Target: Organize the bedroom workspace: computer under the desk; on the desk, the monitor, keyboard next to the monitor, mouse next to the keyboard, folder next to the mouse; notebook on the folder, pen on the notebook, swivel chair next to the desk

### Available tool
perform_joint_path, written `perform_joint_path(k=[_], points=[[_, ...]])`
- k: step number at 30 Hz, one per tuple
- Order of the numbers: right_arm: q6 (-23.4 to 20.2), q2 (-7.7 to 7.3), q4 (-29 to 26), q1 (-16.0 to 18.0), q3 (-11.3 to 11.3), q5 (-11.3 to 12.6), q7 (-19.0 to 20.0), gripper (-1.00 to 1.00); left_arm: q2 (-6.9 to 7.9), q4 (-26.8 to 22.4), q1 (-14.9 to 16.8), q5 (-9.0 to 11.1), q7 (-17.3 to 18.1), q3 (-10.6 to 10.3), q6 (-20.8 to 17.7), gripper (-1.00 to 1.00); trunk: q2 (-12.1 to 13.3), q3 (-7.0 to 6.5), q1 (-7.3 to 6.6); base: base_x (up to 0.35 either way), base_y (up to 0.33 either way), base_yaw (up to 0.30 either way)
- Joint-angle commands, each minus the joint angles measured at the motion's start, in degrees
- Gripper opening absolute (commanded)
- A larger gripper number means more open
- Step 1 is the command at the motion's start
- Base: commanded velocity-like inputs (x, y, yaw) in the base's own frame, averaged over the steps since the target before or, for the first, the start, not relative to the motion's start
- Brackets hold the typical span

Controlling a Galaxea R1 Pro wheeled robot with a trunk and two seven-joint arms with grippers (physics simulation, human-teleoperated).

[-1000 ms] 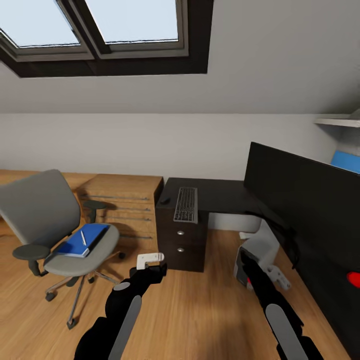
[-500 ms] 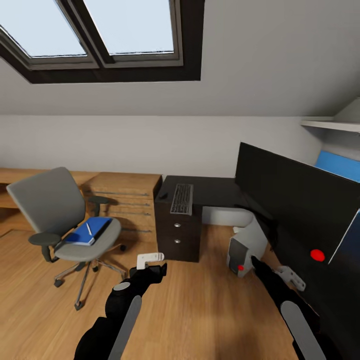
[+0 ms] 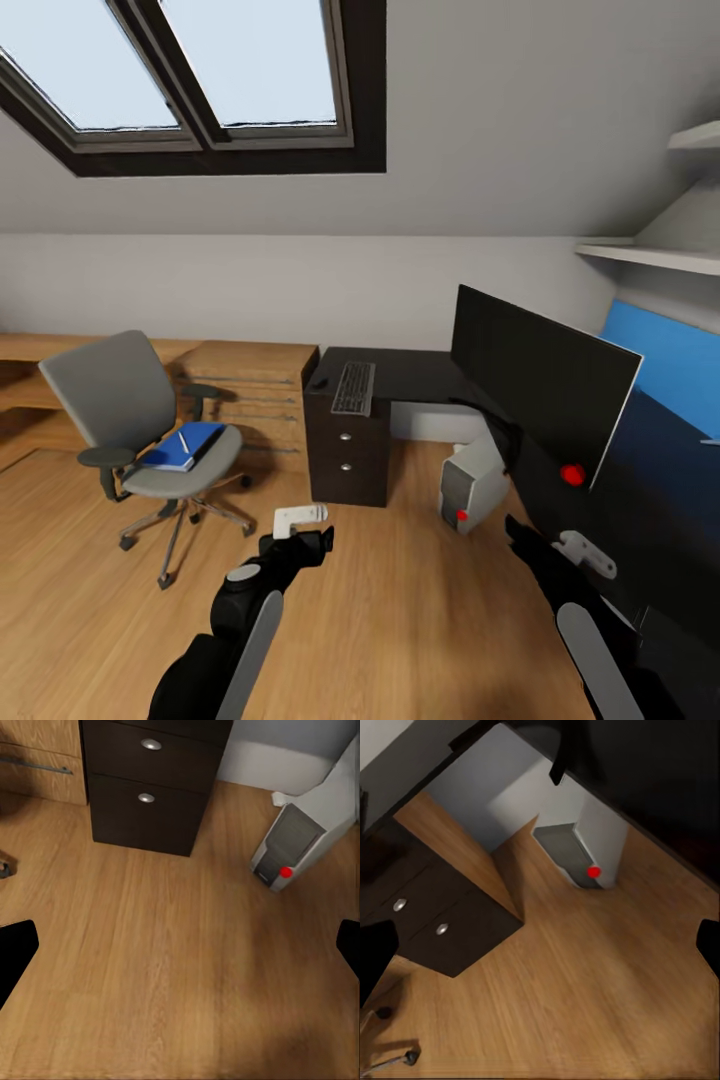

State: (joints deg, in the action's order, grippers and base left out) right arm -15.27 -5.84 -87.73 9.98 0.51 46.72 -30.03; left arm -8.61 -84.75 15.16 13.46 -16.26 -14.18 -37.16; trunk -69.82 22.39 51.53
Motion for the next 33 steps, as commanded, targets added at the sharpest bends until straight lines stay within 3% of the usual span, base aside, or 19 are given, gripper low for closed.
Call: perform_joint_path(k=[1,4,8,12,15,16,20,33], points=[[-0.21,-0.03,-0.1,0.04,0.1,0.29,-0.43,1.0,0.0,-0.07,0.04,0.61,-0.68,-0.06,-0.19,1.0,0.37,-0.12,-0.26,-0.334,-0.17,0.0],[-0.41,-0.09,-0.16,0.04,0.24,0.09,-0.61,1.0,0.0,-0.07,0.04,0.64,-1.35,-0.06,-0.19,1.0,1.57,-0.65,-0.92,-0.332,-0.175,0.0],[-3.84,-0.28,-0.14,1.49,0.31,-6.4,-4.58,1.0,-0.05,-0.08,0.04,0.69,-2.79,-0.16,-0.2,1.0,3.18,-1.37,-1.8,-0.309,-0.208,0.0],[-7.92,-0.49,-0.01,3.34,0.27,-9.75,-6.23,1.0,-0.08,-0.08,0.04,0.71,-3.22,-0.25,-0.23,1.0,4.78,-2.09,-2.68,-0.28,-0.24,0.0],[-8.39,-1.41,-0.13,3.74,0.36,-17.7,-6.13,1.0,-0.09,-0.07,0.04,0.73,-3.32,-0.27,-0.2,1.0,5.98,-2.63,-3.33,-0.253,-0.258,0.0],[-8.42,-1.54,-0.16,3.8,0.4,-19.25,-6.15,1.0,-0.09,-0.08,0.04,0.77,-3.34,-0.31,-0.21,1.0,6.38,-2.81,-3.55,-0.242,-0.261,0.0],[-8.39,-1.53,-0.18,3.81,0.41,-19.6,-6.1,1.0,-0.09,-0.07,0.04,0.78,-3.34,-0.31,-0.2,1.0,7.99,-3.53,-4.43,-0.242,-0.26,0.0],[-8.25,-1.49,0.92,3.82,0.51,-19.95,-5.98,1.0,0.07,-0.15,0.04,0.96,-3.26,-0.06,-0.21,1.0,7.99,-3.53,-4.43,-0.028,-0.073,0.0]])
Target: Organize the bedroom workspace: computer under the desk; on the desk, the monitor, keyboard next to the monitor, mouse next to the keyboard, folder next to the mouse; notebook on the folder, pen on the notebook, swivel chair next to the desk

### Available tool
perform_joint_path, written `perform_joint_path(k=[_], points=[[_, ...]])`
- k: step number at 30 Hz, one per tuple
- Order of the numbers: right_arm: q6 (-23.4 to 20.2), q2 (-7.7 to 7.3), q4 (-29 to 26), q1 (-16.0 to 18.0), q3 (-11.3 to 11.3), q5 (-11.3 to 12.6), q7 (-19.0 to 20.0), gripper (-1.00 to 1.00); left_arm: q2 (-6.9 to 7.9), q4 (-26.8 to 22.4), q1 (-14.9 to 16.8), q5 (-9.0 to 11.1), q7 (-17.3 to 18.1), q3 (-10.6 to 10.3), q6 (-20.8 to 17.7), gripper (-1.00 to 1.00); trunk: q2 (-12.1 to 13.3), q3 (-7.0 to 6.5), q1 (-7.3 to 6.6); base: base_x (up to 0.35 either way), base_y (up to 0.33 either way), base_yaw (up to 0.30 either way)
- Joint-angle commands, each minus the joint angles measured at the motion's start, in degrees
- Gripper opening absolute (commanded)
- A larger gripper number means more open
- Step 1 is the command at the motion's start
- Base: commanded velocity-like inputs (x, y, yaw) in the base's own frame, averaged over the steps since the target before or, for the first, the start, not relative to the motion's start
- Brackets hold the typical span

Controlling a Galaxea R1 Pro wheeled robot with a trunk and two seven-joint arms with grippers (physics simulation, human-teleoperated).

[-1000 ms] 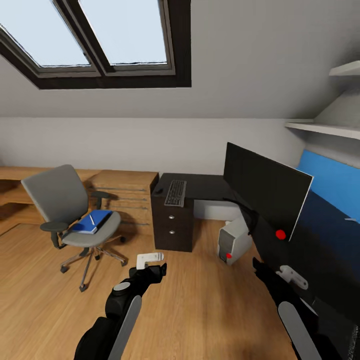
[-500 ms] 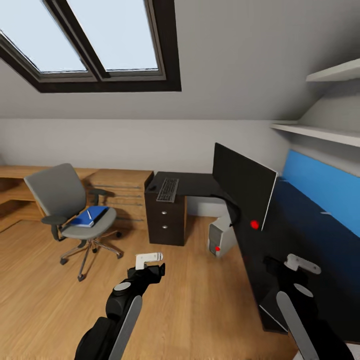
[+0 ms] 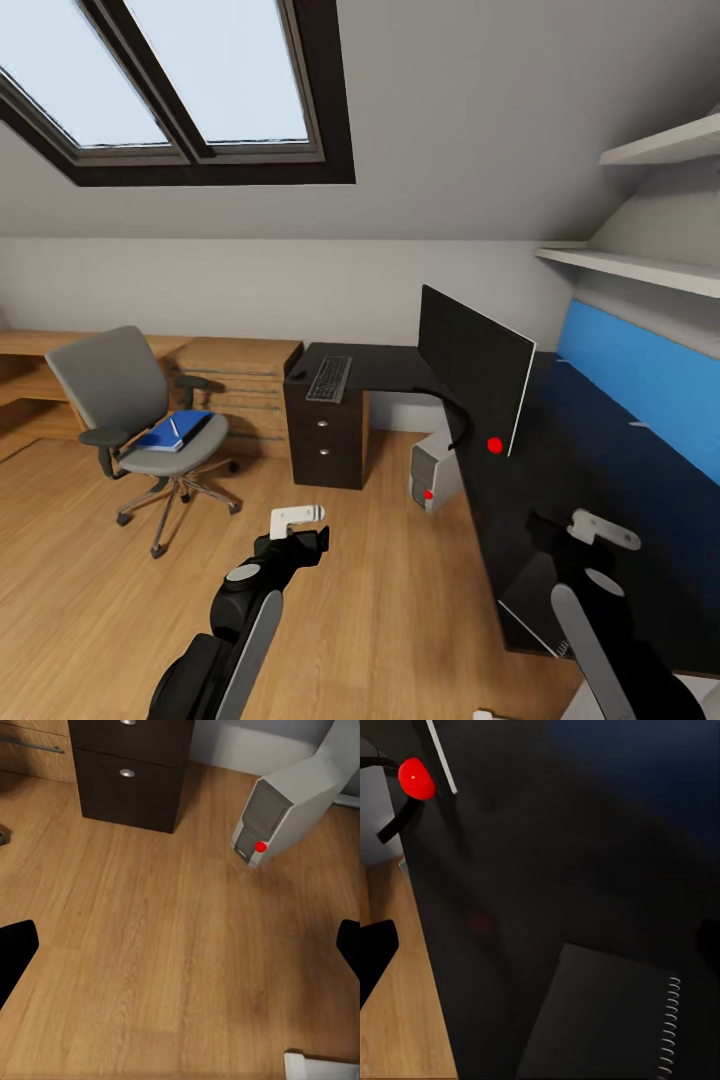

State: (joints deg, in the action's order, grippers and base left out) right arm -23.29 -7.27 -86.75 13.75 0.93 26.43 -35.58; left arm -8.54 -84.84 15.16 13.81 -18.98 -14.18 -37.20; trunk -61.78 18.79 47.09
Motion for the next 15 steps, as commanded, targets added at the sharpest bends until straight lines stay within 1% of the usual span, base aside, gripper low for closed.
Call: perform_joint_path(k=[1,5,7,8,9,11,12,14,15], points=[[-0.24,-0.14,0.63,0.07,0.06,0.01,-0.4,1.0,0.01,-0.06,0.05,0.61,-0.54,-0.06,-0.16,1.0,-0.05,0.07,0.01,-0.001,-0.004,0.0],[-0.21,-0.29,3.79,1.0,-0.04,-3.35,-0.23,1.0,0.02,0.0,0.05,0.63,-0.54,-0.12,-0.16,1.0,-0.05,0.07,0.01,0.0,-0.001,0.0],[-0.17,-0.37,7.15,3.65,-0.24,-6.88,0.65,1.0,0.02,0.06,0.05,0.62,-0.54,-0.17,-0.15,1.0,-0.05,0.07,0.01,0.0,0.0,0.0],[-0.16,-0.39,8.18,4.49,-0.31,-7.68,1.04,1.0,0.02,0.07,0.05,0.62,-0.55,-0.18,-0.15,1.0,-0.05,0.07,0.01,0.0,0.0,0.0],[-0.13,-0.57,10.22,6.15,-0.42,-8.98,2.03,1.0,0.02,0.08,0.05,0.61,-0.58,-0.2,-0.15,1.0,-0.05,0.07,0.01,0.0,0.0,0.0],[-0.11,-1.06,12.17,7.66,-0.49,-9.88,3.21,1.0,0.02,0.09,0.05,0.61,-0.59,-0.21,-0.15,1.0,-0.05,0.07,0.01,0.0,0.0,0.0],[-0.09,-1.82,14.2,9.01,-0.52,-10.46,4.45,1.0,0.02,0.1,0.05,0.63,-0.6,-0.22,-0.15,1.0,-0.05,0.07,0.01,0.0,0.0,0.0],[0.09,-2.65,16.29,10.21,-0.54,-10.83,5.7,1.0,0.02,0.1,0.05,0.65,-0.61,-0.22,-0.15,1.0,-0.05,0.07,0.01,0.0,0.0,0.0],[0.59,-3.52,18.17,11.26,-0.57,-11.04,7.0,1.0,0.02,0.14,0.05,0.67,-0.62,-0.22,-0.15,1.0,-0.05,0.07,0.01,0.0,0.0,0.0]])
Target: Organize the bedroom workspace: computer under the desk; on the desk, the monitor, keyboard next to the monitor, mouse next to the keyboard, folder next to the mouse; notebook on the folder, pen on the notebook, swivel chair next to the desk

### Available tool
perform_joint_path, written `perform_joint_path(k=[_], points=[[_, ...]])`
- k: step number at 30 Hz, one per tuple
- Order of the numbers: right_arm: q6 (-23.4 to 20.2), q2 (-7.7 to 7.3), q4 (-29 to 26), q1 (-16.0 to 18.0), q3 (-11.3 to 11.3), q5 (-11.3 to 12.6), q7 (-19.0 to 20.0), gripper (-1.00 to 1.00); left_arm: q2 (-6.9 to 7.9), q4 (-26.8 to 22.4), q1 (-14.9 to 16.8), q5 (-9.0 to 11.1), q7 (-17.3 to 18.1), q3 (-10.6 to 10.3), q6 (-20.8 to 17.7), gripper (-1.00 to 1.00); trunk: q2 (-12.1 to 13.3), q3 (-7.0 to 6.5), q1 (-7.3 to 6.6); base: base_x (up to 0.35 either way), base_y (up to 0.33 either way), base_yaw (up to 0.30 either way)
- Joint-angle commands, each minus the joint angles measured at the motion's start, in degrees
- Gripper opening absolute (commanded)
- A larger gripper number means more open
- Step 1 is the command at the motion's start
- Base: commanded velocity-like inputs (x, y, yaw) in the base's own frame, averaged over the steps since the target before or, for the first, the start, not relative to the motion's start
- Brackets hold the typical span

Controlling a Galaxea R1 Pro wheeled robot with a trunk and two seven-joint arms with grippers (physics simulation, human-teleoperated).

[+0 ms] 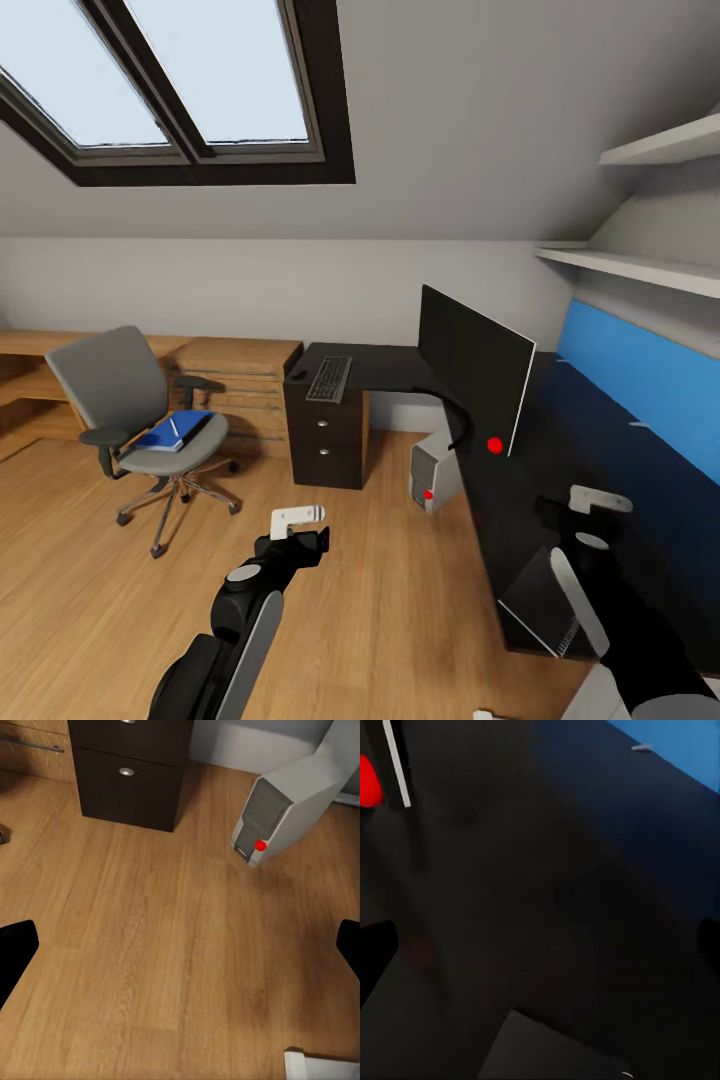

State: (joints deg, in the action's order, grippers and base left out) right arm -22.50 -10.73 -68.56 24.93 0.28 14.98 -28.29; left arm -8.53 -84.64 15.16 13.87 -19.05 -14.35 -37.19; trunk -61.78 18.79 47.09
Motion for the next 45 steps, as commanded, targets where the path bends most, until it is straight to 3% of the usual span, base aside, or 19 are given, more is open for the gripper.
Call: perform_joint_path(k=[1,5,7,8,10,26,45], points=[[0.12,-0.52,0.81,0.54,0.06,0.34,0.37,1.0,0.0,-0.05,0.05,0.61,-0.54,-0.06,-0.17,1.0,-0.05,0.08,0.0,0.0,0.0,0.0],[1.52,-3.38,4.83,2.42,0.0,0.3,5.62,1.0,-0.01,-0.01,0.05,0.63,-0.54,-0.07,-0.17,1.0,-0.05,0.08,0.0,0.0,0.0,0.0],[1.76,-4.03,7.36,2.77,-0.01,0.31,8.64,1.0,0.0,-0.01,0.05,0.63,-0.54,-0.07,-0.17,1.0,-0.05,0.08,0.0,0.0,0.0,0.0],[3.0,-4.36,15.15,3.88,0.03,0.24,14.61,1.0,-0.06,0.0,0.05,0.57,-0.55,-0.07,-0.17,1.0,-0.05,0.08,0.0,0.0,0.0,0.0],[3.94,-4.33,17.5,4.2,0.11,0.13,16.26,1.0,-0.08,0.0,0.05,0.55,-0.55,-0.11,-0.12,1.0,-0.05,0.08,0.0,0.0,0.0,0.0],[4.44,-4.13,23.44,4.42,0.65,0.21,21.48,1.0,-0.05,-1.54,0.05,0.63,-0.2,-0.16,-0.17,1.0,-0.05,0.08,0.0,0.08,0.0,0.0],[4.4,-4.3,23.66,4.42,0.18,0.31,22.05,1.0,-0.08,-2.1,0.05,0.63,-0.37,-0.16,-0.17,1.0,-7.67,3.49,4.18,0.0,0.0,0.0]])
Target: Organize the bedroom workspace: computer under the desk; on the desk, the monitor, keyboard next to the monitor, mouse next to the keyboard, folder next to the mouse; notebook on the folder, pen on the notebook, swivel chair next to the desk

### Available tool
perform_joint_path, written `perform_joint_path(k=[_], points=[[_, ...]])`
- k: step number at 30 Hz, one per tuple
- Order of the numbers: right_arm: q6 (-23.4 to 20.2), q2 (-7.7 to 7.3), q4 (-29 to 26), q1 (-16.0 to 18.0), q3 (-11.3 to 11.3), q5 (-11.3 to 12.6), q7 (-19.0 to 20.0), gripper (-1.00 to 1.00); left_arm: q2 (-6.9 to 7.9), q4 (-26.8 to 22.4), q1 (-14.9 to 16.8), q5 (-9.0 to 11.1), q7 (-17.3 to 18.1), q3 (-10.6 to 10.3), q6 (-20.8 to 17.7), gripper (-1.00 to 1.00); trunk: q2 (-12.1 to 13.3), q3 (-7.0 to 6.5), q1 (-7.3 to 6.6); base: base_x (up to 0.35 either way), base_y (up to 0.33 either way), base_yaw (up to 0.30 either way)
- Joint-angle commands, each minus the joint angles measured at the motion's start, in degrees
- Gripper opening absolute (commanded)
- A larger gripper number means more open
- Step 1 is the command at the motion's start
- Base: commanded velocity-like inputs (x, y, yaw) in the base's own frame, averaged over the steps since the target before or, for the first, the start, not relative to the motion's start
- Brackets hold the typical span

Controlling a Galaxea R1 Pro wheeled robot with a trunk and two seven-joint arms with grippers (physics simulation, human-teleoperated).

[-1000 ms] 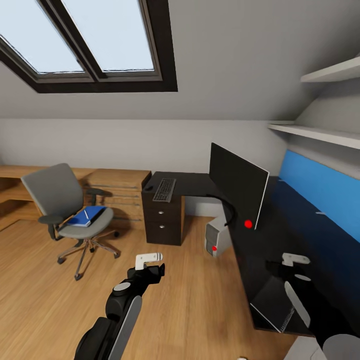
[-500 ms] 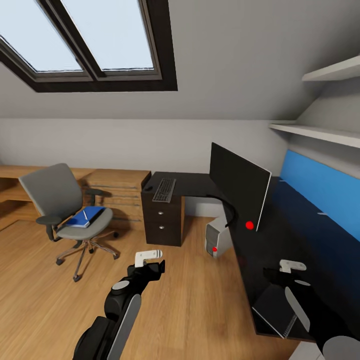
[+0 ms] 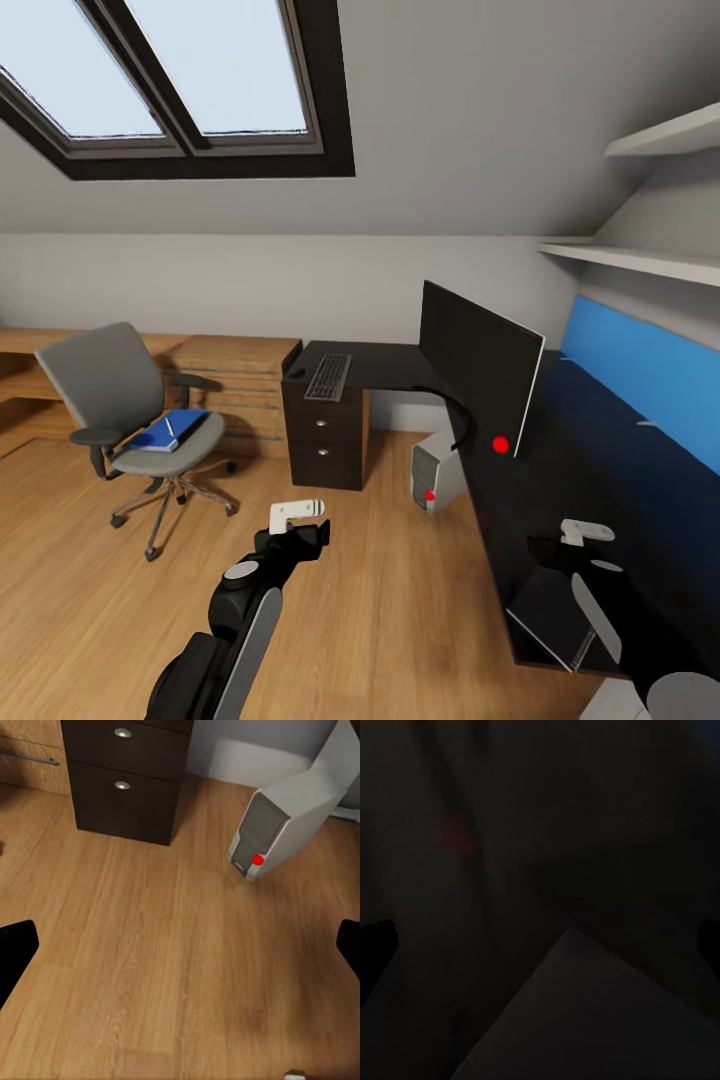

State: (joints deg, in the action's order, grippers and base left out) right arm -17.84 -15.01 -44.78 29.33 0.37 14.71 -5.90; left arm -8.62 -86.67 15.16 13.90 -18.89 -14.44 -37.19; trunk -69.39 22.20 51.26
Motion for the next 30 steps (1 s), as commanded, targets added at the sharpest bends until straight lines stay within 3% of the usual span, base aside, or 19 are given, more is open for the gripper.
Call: perform_joint_path(k=[1,10,25,30], points=[[-0.26,-0.02,-0.12,0.02,0.08,0.58,-0.34,1.0,0.0,-0.05,0.05,0.6,-0.54,-0.06,-0.17,1.0,-0.46,0.25,0.23,0.0,0.0,0.0],[0.05,-0.19,-0.47,0.02,-0.18,0.67,-0.46,1.0,0.13,0.6,0.05,0.52,-0.52,-0.14,-0.17,1.0,-0.46,0.25,0.23,0.005,0.0,0.0],[0.0,-0.12,-0.32,0.02,-0.2,0.59,-0.73,1.0,0.09,0.5,0.05,0.59,-0.53,-0.15,-0.17,1.0,-0.46,0.25,0.23,0.158,0.0,0.0],[-0.28,-0.2,-0.16,0.02,-0.84,0.58,-0.86,1.0,0.01,0.38,0.05,0.6,-0.57,-0.15,-0.17,1.0,-2.47,1.15,1.33,0.009,0.0,0.0]])
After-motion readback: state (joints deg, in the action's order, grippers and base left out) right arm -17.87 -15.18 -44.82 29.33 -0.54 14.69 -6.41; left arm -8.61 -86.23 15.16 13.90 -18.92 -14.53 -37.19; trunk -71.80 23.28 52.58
